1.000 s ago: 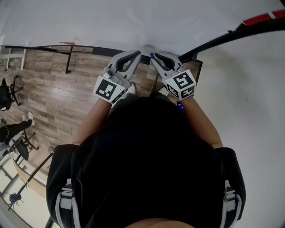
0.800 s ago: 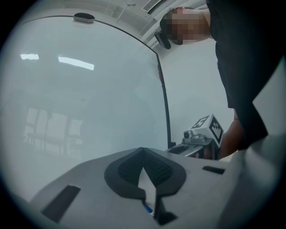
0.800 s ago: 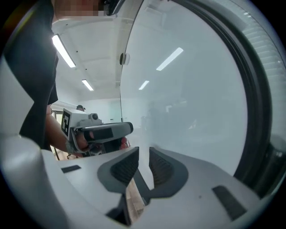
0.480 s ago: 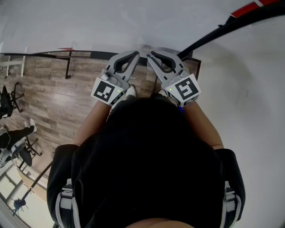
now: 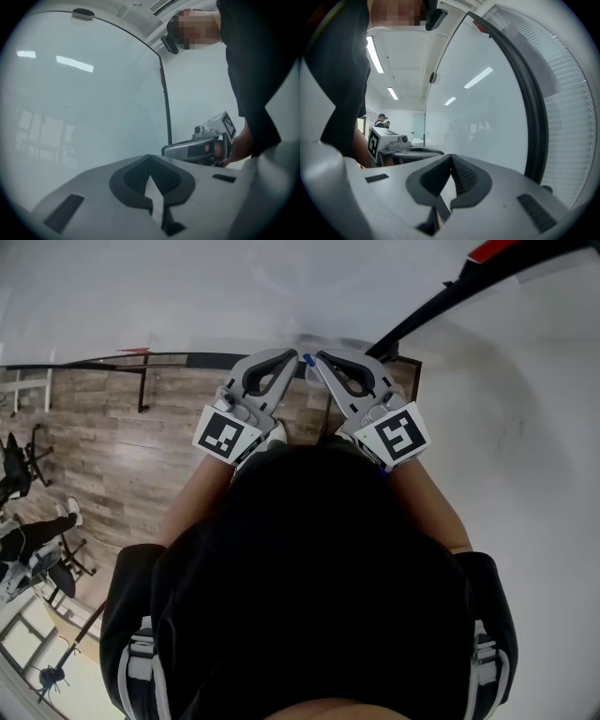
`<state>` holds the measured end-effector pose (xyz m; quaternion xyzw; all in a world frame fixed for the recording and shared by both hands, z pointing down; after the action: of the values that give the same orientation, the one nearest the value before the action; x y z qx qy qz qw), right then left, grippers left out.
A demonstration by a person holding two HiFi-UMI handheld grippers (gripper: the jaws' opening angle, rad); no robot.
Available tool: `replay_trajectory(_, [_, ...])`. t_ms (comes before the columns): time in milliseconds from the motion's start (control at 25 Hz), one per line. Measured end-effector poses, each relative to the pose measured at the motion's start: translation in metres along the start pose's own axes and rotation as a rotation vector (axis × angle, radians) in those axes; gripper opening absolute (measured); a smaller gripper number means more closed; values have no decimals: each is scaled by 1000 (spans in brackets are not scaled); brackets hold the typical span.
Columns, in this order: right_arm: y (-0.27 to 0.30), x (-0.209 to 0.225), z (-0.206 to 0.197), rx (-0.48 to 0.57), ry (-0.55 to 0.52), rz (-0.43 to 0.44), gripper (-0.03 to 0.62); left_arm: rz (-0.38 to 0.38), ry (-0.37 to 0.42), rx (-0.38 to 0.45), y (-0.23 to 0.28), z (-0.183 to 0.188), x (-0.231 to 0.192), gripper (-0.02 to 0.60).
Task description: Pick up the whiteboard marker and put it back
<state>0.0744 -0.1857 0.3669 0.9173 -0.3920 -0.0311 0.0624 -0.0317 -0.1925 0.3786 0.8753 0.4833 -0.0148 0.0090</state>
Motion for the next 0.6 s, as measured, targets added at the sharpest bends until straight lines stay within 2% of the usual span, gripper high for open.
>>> replay_trajectory(440, [-5, 8, 4, 8, 20, -26, 2, -51, -18, 13, 14, 6, 4, 3])
replay_trajectory(600, [-7, 9, 1, 3, 12, -28, 2, -51, -6, -9, 15, 0, 6, 3])
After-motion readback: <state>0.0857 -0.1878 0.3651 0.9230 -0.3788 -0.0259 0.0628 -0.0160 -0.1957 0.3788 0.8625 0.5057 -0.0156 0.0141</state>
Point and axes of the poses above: the fingertips, and each gripper's own axes: y forward along the fingers, x to its right, z out of its top, the point moved 5 cm from there along -y, backward along the fingers, and after that the axes turned 4 degrees about -z, right-handed, at the moved point
